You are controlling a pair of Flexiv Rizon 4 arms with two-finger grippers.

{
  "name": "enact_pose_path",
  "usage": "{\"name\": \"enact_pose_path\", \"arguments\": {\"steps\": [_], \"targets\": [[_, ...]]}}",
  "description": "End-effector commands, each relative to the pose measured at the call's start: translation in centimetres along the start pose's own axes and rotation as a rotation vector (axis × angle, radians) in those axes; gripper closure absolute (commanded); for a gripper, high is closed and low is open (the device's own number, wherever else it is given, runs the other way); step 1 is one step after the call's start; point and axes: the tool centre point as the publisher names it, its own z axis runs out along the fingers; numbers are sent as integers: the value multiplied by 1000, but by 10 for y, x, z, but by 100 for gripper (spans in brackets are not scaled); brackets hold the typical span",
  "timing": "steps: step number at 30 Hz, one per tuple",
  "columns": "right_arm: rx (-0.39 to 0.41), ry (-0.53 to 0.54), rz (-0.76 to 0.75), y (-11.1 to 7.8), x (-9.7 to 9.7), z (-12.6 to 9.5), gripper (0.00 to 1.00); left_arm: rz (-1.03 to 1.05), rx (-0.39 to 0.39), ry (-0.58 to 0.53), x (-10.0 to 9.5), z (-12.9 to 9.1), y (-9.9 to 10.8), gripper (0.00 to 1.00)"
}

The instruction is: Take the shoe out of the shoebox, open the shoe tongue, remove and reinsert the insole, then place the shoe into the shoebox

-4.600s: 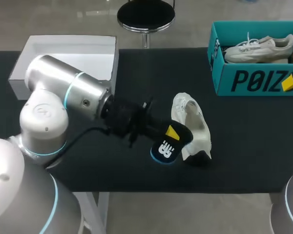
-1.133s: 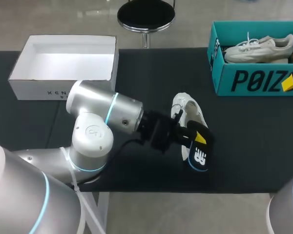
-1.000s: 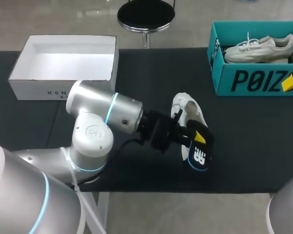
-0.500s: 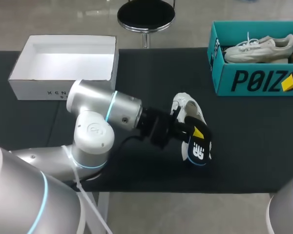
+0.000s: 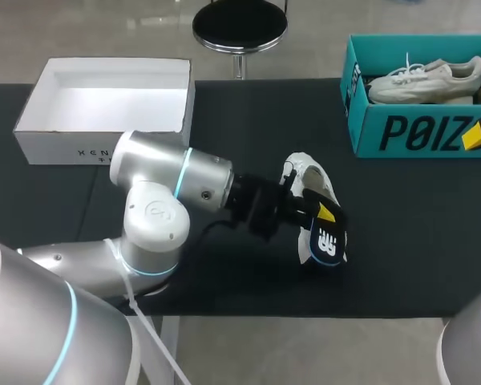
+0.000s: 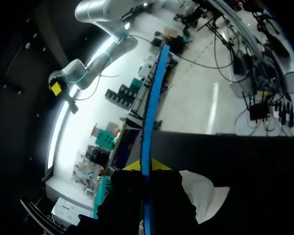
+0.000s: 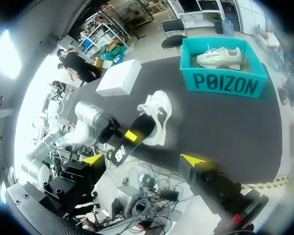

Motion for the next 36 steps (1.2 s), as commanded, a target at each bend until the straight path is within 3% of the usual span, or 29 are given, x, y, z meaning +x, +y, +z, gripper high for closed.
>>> {"name": "enact_pose_path", "arguments": {"steps": [1,23,30,36], "targets": [[4,-2,2,2,0,1,0,-3,-5,-9,1,2,-1,100],[4,-2,2,2,0,1,0,23,-62,-51,-3,6,45,100],[4,-2,2,2,0,1,0,42,-107,-2,10,5,62,100],[4,-2,2,2,0,1,0,32,-132,-13,7,-1,67,100]]}}
